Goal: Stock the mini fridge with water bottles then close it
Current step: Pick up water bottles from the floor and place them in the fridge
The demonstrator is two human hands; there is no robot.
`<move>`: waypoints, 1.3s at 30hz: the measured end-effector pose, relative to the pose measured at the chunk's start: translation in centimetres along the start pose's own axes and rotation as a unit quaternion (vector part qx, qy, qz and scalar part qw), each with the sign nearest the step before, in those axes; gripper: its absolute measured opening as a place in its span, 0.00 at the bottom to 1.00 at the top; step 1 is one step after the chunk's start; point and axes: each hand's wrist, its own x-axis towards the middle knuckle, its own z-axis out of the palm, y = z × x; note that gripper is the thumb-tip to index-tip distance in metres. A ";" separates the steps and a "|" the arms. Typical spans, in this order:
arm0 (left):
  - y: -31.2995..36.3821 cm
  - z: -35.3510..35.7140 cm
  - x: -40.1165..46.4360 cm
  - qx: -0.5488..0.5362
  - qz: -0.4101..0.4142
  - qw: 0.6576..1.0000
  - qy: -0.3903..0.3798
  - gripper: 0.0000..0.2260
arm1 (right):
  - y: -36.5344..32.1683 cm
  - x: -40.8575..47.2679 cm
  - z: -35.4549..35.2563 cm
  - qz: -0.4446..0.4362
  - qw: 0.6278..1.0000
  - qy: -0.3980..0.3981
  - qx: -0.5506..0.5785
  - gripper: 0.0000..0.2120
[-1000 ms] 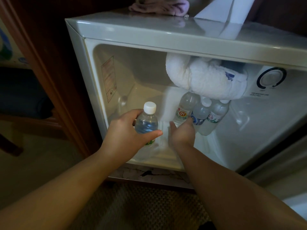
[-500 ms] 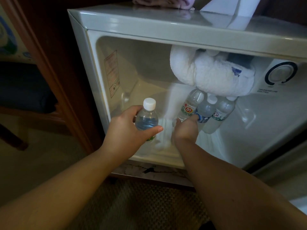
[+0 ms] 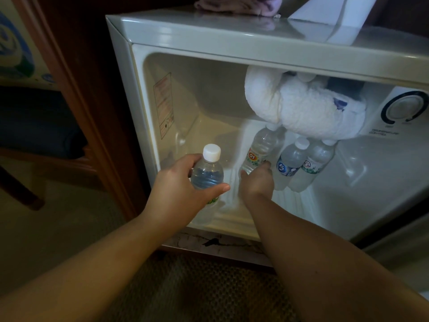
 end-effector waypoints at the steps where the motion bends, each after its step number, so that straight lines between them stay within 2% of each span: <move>1: 0.0 0.0 0.0 0.002 0.001 1.000 0.000 0.34 | 0.1 0.0 0.1 0.002 1.000 -0.002 0.004 0.26; 10: 0.2 0.6 -0.3 -0.018 -0.007 1.000 -0.006 0.34 | 1.6 -0.7 0.0 -0.021 0.998 0.014 -0.062 0.26; 19: 0.3 0.8 -0.6 -0.007 -0.004 1.000 -0.014 0.36 | 1.7 -0.1 -1.0 -0.023 0.996 -0.009 -0.086 0.27; 32: 0.5 0.7 0.7 -0.025 -0.011 1.000 -0.009 0.35 | 2.1 -0.7 -1.4 -0.027 0.994 0.010 -0.101 0.29; 37: 0.7 1.5 1.3 -0.049 -0.024 0.999 -0.001 0.31 | 3.4 -1.2 -1.8 -0.011 0.996 0.005 -0.092 0.22; 39: 0.7 1.9 1.5 -0.055 -0.028 0.998 -0.001 0.30 | 4.5 -1.6 -2.1 -0.056 0.992 0.014 -0.117 0.21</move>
